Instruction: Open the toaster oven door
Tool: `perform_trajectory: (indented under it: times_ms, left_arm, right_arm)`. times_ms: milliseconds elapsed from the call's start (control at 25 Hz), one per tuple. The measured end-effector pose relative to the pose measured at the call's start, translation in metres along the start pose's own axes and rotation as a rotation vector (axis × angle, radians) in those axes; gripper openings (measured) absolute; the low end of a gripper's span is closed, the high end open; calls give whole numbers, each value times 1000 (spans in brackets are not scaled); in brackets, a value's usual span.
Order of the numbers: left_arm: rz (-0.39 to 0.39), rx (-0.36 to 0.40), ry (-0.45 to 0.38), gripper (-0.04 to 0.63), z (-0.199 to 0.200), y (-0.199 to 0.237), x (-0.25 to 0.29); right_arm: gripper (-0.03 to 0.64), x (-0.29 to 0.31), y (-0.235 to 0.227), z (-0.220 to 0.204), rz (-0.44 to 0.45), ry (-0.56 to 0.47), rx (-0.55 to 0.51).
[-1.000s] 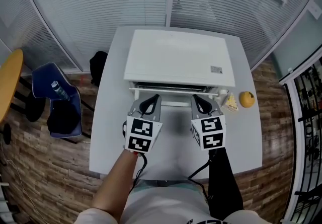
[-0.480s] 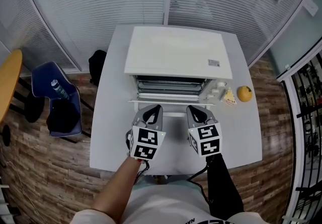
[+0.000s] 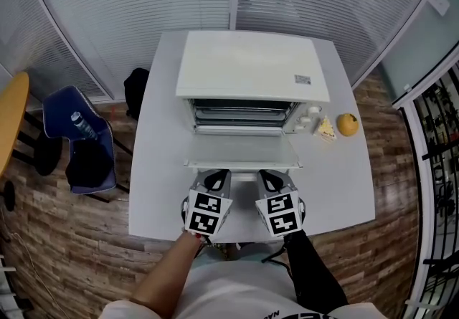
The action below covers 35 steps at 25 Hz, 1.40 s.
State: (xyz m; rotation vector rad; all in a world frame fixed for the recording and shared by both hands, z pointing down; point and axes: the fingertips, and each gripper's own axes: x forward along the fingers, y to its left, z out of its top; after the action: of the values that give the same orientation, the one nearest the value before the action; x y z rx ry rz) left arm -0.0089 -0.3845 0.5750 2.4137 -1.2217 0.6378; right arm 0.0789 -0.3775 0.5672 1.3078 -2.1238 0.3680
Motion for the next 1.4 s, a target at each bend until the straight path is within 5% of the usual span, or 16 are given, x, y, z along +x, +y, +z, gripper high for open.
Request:
perform_trajectory:
  times_ms: [320,800,1400]
  left_arm:
    - [-18,-55,43,55,-39,-2,4]
    - [-24,-258,120,55,-101,-2,14]
    - [-59,-295,214,55,-133,-10,15]
  right_arm:
    - [2,5,9,-33,-2,3,85]
    - [2,26,17,-91,-73,-31,272]
    - [3,50,19,-126,-94,-14,400]
